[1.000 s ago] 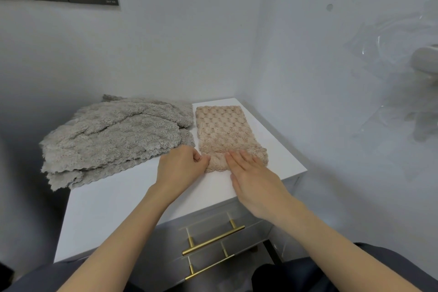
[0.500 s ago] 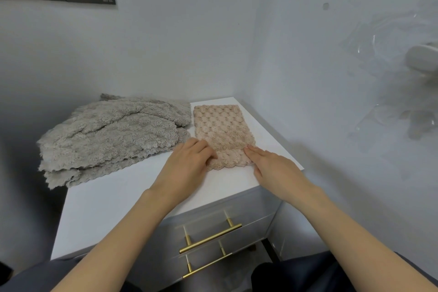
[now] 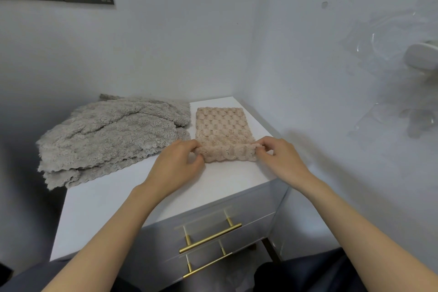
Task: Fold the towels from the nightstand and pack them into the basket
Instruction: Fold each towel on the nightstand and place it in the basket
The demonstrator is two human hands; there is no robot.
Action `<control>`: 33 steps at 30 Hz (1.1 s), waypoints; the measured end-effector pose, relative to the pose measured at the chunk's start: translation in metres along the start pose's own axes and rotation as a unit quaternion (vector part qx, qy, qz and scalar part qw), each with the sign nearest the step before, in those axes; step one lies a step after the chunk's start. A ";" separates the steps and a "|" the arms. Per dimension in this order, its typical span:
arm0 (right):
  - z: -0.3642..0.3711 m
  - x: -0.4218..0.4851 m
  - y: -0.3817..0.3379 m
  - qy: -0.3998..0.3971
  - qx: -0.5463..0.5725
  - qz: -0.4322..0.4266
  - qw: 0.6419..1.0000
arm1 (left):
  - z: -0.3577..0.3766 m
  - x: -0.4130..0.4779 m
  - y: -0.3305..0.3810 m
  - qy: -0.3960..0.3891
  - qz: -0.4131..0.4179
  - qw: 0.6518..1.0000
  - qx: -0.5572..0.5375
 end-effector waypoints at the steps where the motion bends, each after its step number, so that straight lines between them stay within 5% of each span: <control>1: 0.000 0.001 0.000 -0.002 0.021 0.011 1.000 | 0.000 0.001 0.000 -0.002 -0.018 1.000 -0.024; 9: 0.006 0.005 0.005 -0.017 0.082 0.082 0.993 | 0.004 0.005 -0.002 -0.017 -0.132 0.979 -0.155; 24: 0.017 -0.002 -0.013 0.119 -0.278 0.069 0.951 | 0.016 0.012 -0.002 0.038 -0.165 0.978 -0.118; 27: 0.021 -0.009 -0.030 0.161 -0.244 -0.035 0.956 | 0.017 0.013 -0.003 0.033 -0.167 0.979 -0.115; 33: 0.062 -0.020 -0.053 -0.005 -0.262 -0.141 0.955 | 0.016 0.013 -0.003 0.028 -0.175 0.978 -0.111</control>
Point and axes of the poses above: each hand's wrist, its own x-axis towards the middle knuckle, its own z-axis out of the palm, y = z × x, the point moved 2 cm from there along x, towards the middle knuckle, and after that the axes turned 13 degrees about -y, right-handed, at the moved point
